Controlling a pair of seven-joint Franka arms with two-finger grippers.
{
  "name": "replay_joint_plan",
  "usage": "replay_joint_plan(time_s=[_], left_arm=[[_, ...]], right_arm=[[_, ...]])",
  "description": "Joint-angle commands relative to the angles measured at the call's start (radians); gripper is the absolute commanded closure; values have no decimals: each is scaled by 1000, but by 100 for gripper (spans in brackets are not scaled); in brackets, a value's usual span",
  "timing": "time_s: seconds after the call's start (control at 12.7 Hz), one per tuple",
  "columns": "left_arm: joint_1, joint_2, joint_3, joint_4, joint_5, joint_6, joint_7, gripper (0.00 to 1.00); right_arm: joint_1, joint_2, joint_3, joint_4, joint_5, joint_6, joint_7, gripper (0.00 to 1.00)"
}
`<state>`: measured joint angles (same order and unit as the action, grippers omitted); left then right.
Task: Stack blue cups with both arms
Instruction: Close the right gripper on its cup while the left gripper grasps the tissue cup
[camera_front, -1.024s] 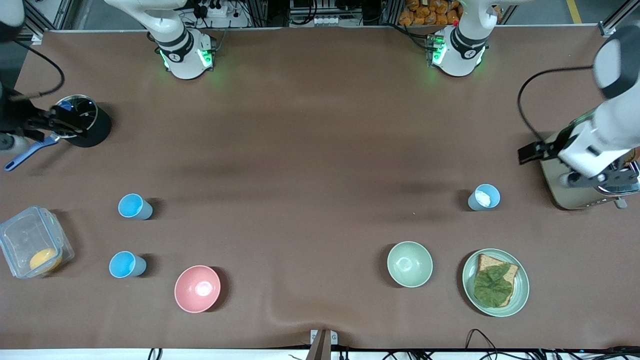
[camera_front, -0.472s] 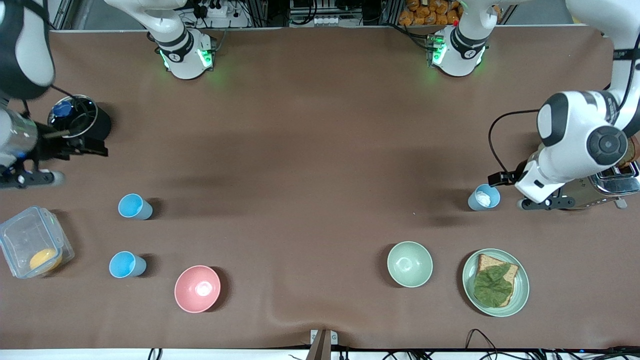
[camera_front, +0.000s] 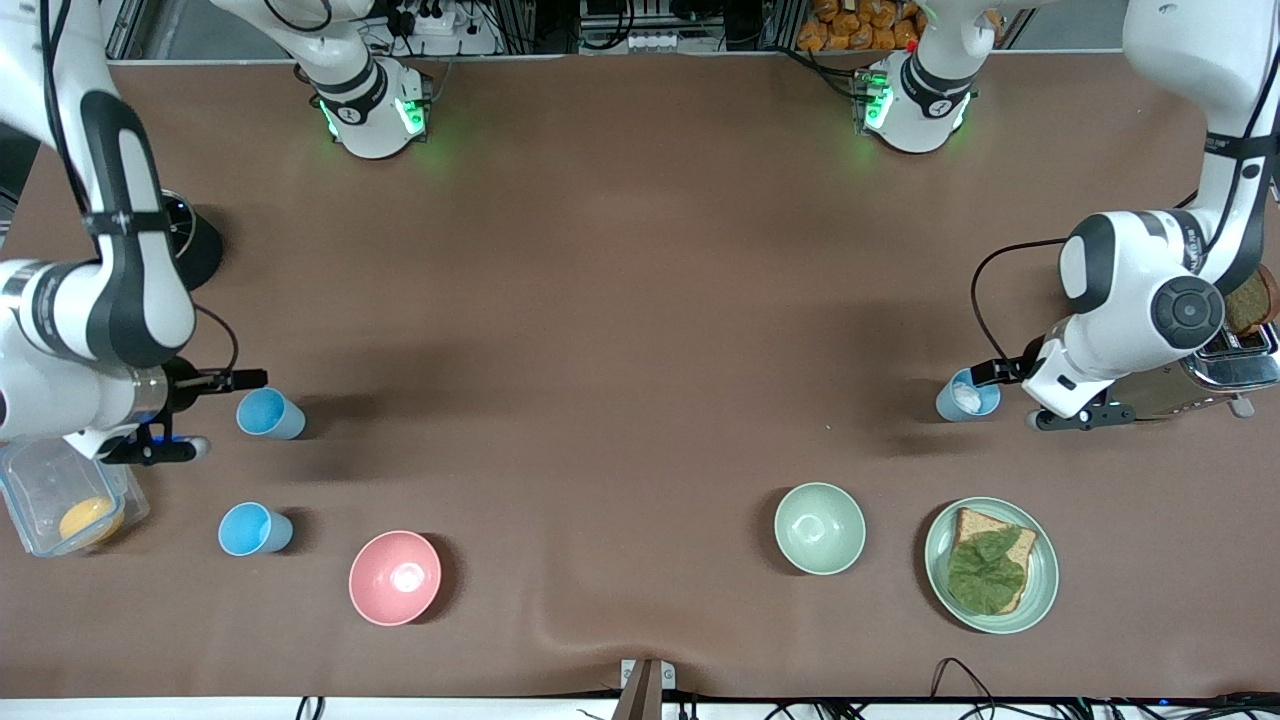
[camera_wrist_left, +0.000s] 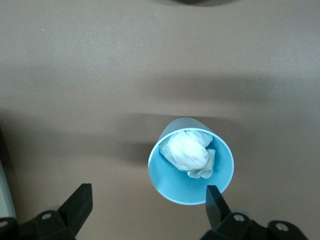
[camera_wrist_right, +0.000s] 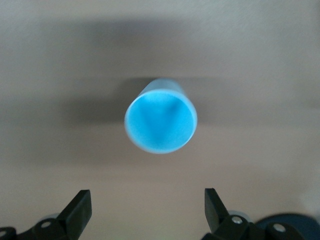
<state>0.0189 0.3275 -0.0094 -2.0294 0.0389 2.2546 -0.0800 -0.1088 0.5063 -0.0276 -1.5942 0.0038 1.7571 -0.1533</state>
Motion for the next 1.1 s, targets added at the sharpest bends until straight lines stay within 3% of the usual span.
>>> replay_joint_plan(time_s=[0.0,0.39,0.87,1.02], left_arm=[[4,7,-4,-2,-19,22,14,0],[-2,38,-32,6,-53,68,14,0],[18,62,-30,4,-53,85,40,0],[29,62,-30,3,-53,85,57,8]], right_arm=[[-5,23,11,31,-10,45,-9,0],[-48,118,11,28,2,99,-32,0],[-55,162,11,25,8,140,-45,0],[-55,176,11,23,8,174,-45,0]])
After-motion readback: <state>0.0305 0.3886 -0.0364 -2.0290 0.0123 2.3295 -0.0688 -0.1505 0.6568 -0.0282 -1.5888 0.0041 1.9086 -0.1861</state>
